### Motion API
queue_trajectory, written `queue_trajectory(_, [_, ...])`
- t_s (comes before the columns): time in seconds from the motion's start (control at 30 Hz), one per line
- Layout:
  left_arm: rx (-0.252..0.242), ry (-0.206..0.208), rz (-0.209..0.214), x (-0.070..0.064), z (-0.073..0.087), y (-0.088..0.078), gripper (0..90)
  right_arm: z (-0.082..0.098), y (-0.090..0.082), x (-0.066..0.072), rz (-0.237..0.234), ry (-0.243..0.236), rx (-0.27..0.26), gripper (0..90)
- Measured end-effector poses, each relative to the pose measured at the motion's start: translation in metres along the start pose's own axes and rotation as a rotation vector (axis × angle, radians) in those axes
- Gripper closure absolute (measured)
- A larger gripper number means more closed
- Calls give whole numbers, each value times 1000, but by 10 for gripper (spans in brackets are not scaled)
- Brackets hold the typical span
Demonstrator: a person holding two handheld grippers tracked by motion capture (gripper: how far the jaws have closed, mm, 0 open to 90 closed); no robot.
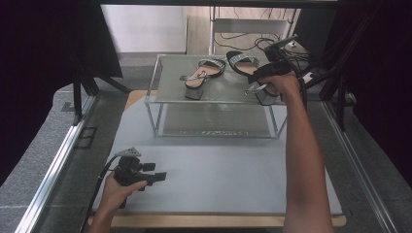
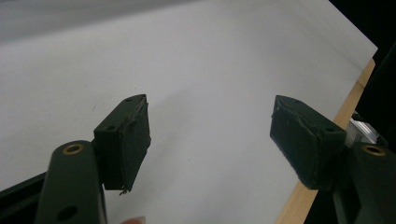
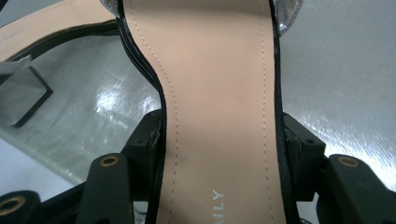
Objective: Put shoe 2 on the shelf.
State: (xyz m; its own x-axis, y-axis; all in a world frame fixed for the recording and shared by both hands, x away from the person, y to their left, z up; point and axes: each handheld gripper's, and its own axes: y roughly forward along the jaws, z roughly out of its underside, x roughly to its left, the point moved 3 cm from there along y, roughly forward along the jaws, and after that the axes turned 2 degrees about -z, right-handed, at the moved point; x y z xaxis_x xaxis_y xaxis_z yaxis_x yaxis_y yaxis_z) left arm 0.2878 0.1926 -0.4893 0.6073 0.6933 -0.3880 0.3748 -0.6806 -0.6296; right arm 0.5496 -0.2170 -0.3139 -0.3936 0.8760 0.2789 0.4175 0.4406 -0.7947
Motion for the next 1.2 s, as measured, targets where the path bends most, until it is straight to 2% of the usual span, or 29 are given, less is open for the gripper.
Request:
queue_trajectory(0.1, [-2,-3,2,1,0,0,290,-2,4,-3,-2,10,2,423])
queue_trajectory(0.13, [-2,-8,3,3,1,0,290,-5,8,-6,11,25,14,422])
queue_trajectory(0.23, [3,-7,0,3,1,2,290,-9,9,-5,20,21,8,423])
queue_trajectory(0.3, [6,-6,3,3,1,2,291,-13,12,-6,17,38,11,423])
queue_trajectory(0.6, [3,-9,1,3,1,2,291,-23,30,-4,85,70,44,421])
queue_trajectory(0.63, [5,-7,2,3,1,2,291,-23,33,-4,102,79,52,420])
queue_trajectory(0.67, [8,-6,3,2,2,3,291,-25,37,-4,134,90,83,418])
queue_trajectory(0.9, [8,-5,2,2,2,4,291,-28,44,0,181,75,144,403])
queue_trajectory(0.93, [11,-4,1,2,2,4,291,-28,43,2,186,73,133,360])
queue_trajectory(0.97, [11,-4,1,2,2,4,291,-28,43,2,186,73,133,360])
queue_trajectory(1.0, [14,-4,2,2,2,5,291,-30,39,4,198,69,101,298])
queue_trajectory(1.07, [15,-1,2,1,2,6,291,-30,35,7,188,59,64,272])
queue_trajectory(1.1, [15,-1,2,1,2,6,290,-30,35,7,188,59,64,272])
queue_trajectory(1.13, [10,-2,-1,1,2,6,291,-30,30,9,202,50,12,243])
queue_trajectory(1.17, [6,-3,-1,1,1,6,291,-30,30,9,202,50,12,243])
queue_trajectory(1.2, [3,0,-7,0,1,6,291,-31,20,11,194,47,-88,245])
